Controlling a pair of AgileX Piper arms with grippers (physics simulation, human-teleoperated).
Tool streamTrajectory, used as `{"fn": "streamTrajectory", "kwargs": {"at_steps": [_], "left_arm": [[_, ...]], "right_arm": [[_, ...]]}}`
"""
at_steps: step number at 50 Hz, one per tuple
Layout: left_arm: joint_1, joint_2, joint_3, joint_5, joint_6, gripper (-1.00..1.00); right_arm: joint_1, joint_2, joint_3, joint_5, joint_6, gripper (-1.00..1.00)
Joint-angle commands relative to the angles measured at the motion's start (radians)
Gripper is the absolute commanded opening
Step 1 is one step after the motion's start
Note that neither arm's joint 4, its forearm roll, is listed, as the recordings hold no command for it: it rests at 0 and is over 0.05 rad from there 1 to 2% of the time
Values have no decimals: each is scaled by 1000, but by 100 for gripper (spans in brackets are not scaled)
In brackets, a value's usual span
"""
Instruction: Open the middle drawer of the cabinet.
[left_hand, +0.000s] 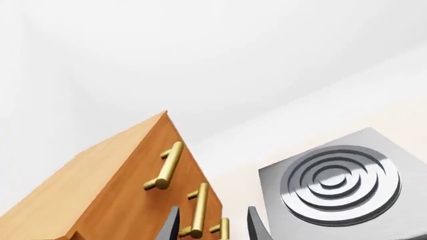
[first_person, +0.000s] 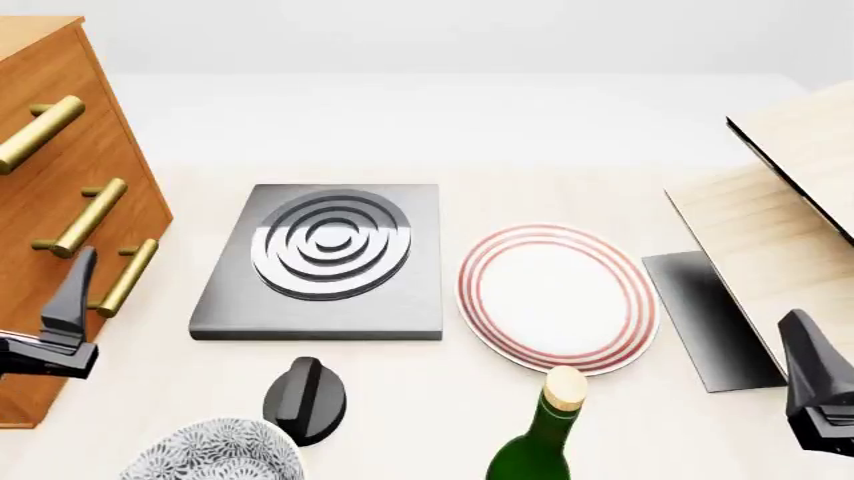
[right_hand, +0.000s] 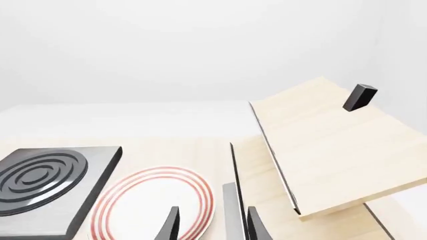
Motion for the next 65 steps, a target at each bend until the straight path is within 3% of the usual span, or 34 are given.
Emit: {"fn": "streamTrajectory", "kwargs": {"at_steps": [1, 4, 6, 13, 15, 18, 25, 39, 51, 65], "left_arm": [[-24, 118, 3, -132, 65, 100], [-13, 183, 21, -208, 111, 100], [-4, 207, 7, -201, 95, 100], [-4, 256, 3, -247, 145, 100], [-1, 277, 21, -308, 190, 100], [8, 315, 4, -307, 185, 100], [33, 448, 24, -447, 233, 100], [56, 630, 20, -597, 293, 100], [51, 776, 21, -700, 348, 100], [95, 843, -21, -710, 422, 100]], "right_arm": [[5, -2, 6, -7, -6, 100], [5, -2, 6, -8, -5, 100], [5, -2, 6, -7, -6, 100], [5, -2, 6, -7, -6, 100], [5, -2, 6, -8, -5, 100], [5, -2, 6, -7, -6, 100], [5, -2, 6, -8, -6, 100], [5, -2, 6, -8, -6, 100], [5, -2, 6, -8, -6, 100], [5, -2, 6, -8, -6, 100]]}}
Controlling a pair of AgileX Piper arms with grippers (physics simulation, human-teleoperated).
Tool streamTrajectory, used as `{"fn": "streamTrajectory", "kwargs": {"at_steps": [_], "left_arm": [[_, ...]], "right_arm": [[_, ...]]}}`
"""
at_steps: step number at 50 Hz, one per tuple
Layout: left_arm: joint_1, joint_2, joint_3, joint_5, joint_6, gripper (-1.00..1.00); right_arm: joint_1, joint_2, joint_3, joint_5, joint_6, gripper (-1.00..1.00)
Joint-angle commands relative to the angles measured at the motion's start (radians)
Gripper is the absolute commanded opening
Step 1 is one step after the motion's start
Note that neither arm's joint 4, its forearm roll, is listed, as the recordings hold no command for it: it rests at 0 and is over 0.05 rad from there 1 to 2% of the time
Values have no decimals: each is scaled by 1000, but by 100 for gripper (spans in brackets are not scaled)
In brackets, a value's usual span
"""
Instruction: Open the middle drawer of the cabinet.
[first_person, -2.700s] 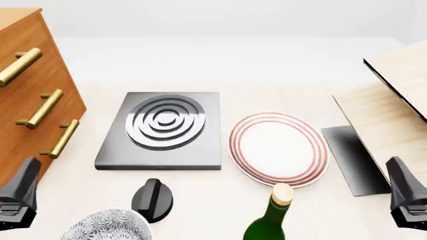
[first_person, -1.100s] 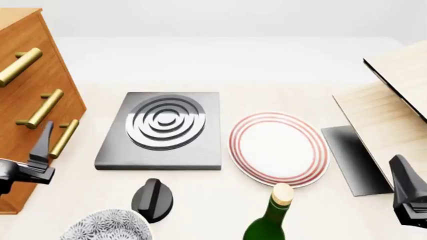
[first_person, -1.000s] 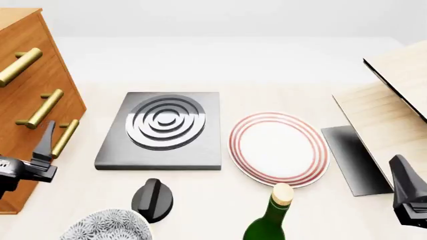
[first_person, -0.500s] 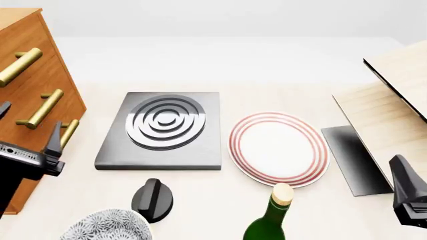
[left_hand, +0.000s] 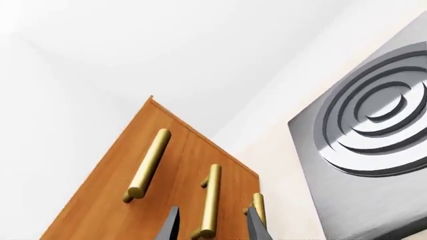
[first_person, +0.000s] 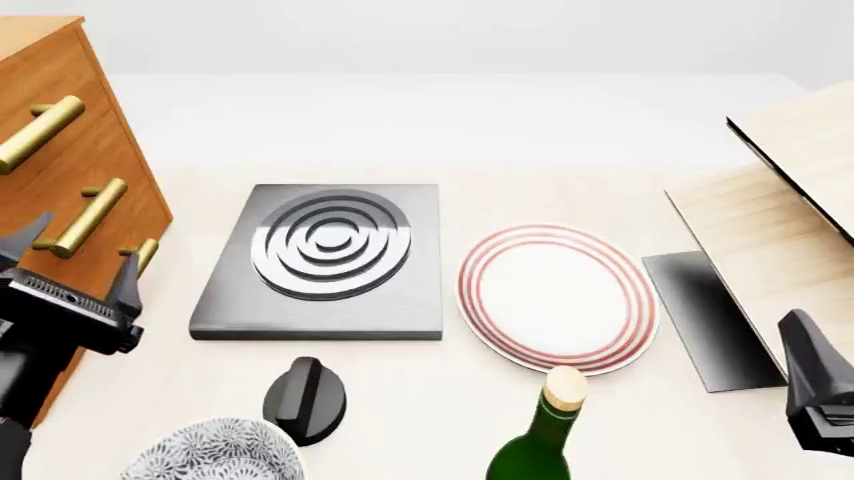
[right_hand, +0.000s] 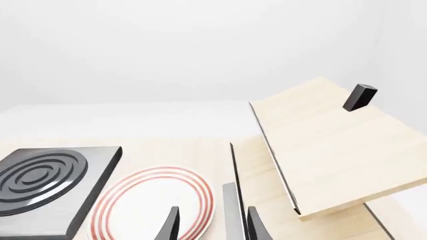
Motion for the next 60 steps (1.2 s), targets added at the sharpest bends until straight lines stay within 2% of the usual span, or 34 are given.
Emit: {"fn": "streamTrajectory", "kwargs": {"at_steps": [1, 11, 23, 39, 60], "left_arm": [[8, 47, -27, -17, 29, 100], [24, 92, -69, -17, 78, 100], [35, 152, -114, -17, 105, 100], [63, 228, -143, -17, 104, 100], [117, 356, -232, -17, 118, 100]], "right_arm": [[5, -2, 6, -7, -6, 100], [5, -2, 6, -7, -6, 100], [5, -2, 6, -8, -6, 100], [5, -2, 6, -8, -6, 100], [5, -2, 6, -7, -6, 100]]}}
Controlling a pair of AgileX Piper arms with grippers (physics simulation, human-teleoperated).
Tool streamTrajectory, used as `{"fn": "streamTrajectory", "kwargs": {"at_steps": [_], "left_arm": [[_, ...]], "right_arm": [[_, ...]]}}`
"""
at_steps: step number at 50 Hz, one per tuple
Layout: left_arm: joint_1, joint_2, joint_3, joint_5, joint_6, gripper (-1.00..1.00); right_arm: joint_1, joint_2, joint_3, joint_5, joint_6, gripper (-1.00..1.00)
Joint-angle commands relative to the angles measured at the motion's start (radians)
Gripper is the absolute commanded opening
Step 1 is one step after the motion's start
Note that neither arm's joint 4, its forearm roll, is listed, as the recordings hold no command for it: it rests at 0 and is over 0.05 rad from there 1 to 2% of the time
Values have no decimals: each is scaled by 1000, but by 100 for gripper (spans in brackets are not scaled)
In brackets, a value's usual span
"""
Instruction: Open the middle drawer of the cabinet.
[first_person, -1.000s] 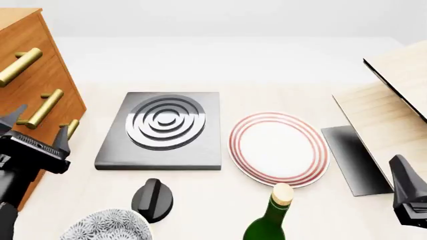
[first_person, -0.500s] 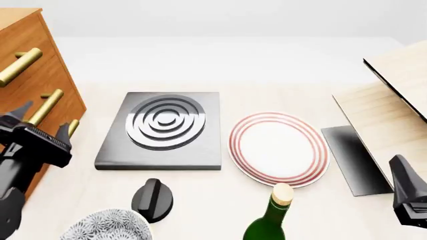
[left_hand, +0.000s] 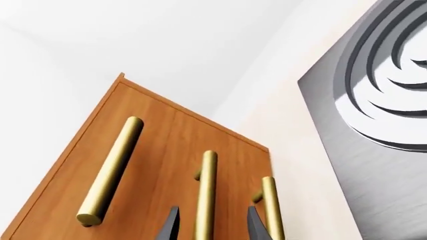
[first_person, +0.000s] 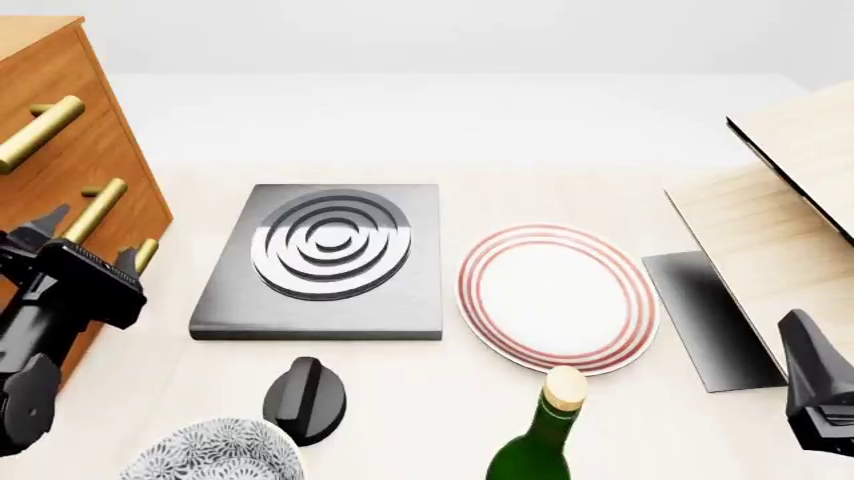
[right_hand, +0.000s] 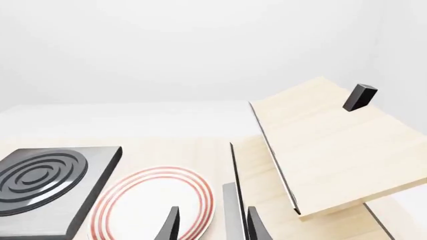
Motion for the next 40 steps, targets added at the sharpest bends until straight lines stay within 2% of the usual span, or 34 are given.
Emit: {"fn": "streamTrajectory", "kwargs": {"at_steps": [1, 40], "left_arm": [[8, 41, -43, 0, -26, 100], [104, 102, -75, 0, -38, 100]], "right_arm": [[5, -2, 6, -8, -6, 100], [5, -2, 6, -8, -6, 100]]}}
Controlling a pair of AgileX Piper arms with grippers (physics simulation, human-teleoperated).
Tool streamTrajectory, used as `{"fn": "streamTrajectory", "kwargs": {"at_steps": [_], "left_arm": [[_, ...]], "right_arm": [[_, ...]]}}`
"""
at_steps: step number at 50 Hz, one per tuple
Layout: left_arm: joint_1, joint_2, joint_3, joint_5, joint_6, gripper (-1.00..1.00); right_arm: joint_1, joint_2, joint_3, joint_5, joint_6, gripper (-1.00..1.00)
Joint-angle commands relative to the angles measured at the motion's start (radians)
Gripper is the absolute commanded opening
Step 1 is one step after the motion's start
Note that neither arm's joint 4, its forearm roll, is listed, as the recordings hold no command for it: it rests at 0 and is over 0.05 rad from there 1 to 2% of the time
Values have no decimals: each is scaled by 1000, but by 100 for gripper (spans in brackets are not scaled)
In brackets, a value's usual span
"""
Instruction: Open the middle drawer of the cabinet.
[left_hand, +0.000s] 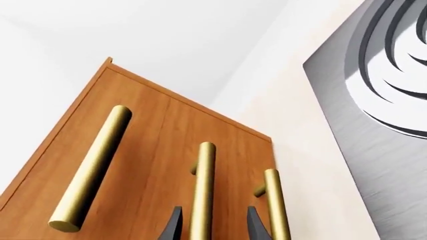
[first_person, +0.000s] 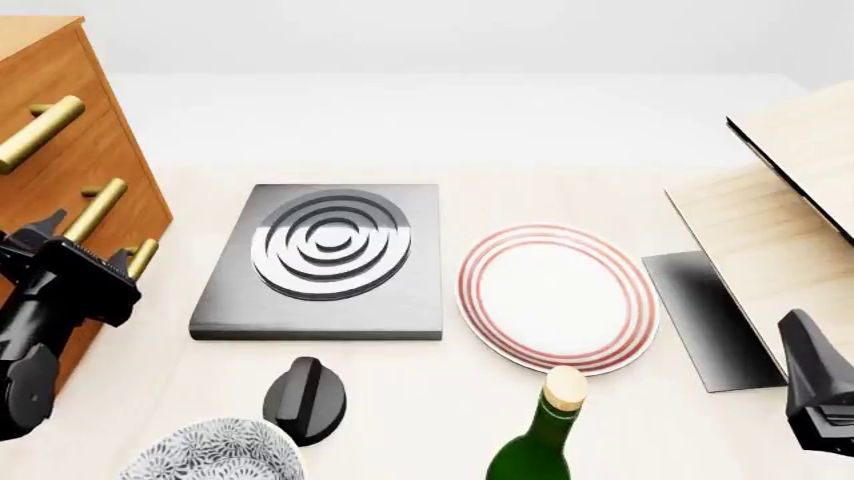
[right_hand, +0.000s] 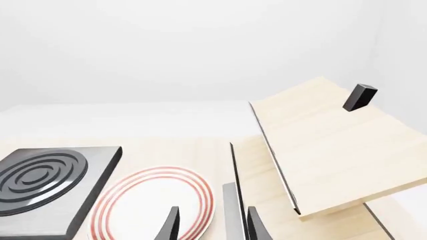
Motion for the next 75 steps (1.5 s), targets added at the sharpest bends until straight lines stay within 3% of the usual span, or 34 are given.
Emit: {"fn": "streamTrajectory", "kwargs": {"at_steps": [1, 2, 17, 32, 75], "left_arm": [[38, 12, -16, 0, -47, 100], [34, 4, -10, 0, -49, -100], [5, -6, -5, 0, -19, -100], [-76, -16, -12, 0, 117, -100], [-174, -22, 16, 0, 204, -100]], "right_arm": [[5, -2, 6, -8, -6, 100], [5, -2, 6, -8, -6, 100], [5, -2, 6, -7, -6, 100], [5, -2, 6, -8, -5, 100], [5, -2, 5, -7, -6, 100]]}}
